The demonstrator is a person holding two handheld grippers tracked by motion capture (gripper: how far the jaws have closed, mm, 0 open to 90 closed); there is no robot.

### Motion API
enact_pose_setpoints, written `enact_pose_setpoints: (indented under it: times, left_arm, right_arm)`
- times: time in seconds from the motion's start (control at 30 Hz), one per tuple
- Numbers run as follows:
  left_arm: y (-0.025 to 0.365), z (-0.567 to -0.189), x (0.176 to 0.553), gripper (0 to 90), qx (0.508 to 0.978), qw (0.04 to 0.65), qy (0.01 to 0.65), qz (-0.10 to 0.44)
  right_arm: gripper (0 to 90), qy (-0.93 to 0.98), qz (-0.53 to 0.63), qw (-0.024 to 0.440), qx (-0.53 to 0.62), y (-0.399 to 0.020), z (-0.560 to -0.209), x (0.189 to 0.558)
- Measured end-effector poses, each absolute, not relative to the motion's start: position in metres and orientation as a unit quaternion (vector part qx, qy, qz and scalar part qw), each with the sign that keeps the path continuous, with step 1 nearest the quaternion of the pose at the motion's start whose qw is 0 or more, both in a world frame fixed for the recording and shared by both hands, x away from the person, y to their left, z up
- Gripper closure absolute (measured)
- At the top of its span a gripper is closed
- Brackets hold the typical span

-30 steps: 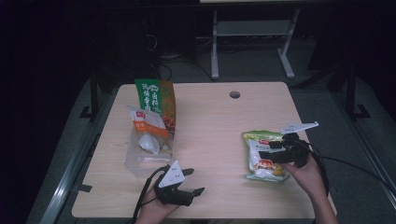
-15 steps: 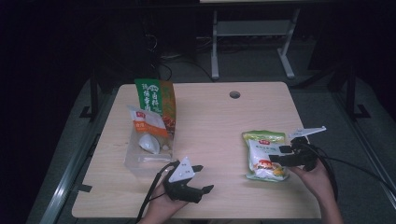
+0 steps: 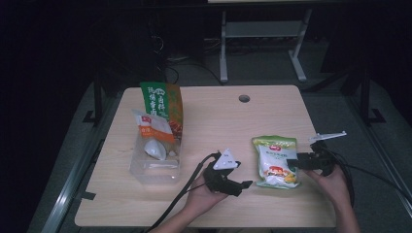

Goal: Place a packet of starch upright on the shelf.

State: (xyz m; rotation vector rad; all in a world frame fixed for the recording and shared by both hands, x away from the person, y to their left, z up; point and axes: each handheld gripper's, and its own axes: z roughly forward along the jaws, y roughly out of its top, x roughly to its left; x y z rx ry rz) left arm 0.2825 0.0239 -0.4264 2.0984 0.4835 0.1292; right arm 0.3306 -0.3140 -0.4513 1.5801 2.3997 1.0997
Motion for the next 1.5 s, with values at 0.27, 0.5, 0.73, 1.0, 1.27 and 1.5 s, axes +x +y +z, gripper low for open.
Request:
enact_pose_setpoints:
  times: [0.27,0.5,0.73,1.0,1.27,1.5]
  left_arm:
    - [0.003,-0.437,0.298,26.5,0.858,0.464,0.217,0.031]
    - [-0.002,-0.445,0.305,26.9,0.860,0.455,0.232,0.017]
    - [-0.007,-0.449,0.310,30.6,0.863,0.447,0.237,0.010]
    - [-0.008,-0.452,0.318,30.3,0.858,0.448,0.252,-0.004]
    - [-0.008,-0.451,0.318,29.2,0.856,0.450,0.255,-0.006]
    - [-0.006,-0.450,0.318,29.1,0.856,0.449,0.257,-0.008]
  right_arm:
    - [68.8,0.767,0.374,-0.001,0.521,-0.316,-0.456,0.325]
    - [76.9,0.786,0.354,-0.009,0.507,-0.307,-0.452,0.314]
    - [54.7,0.778,0.359,-0.023,0.514,-0.310,-0.455,0.315]
    - [82.7,0.771,0.384,-0.046,0.505,-0.309,-0.461,0.317]
    - [85.6,0.789,0.374,-0.016,0.488,-0.297,-0.451,0.310]
    - [86.2,0.792,0.376,-0.004,0.480,-0.292,-0.445,0.309]
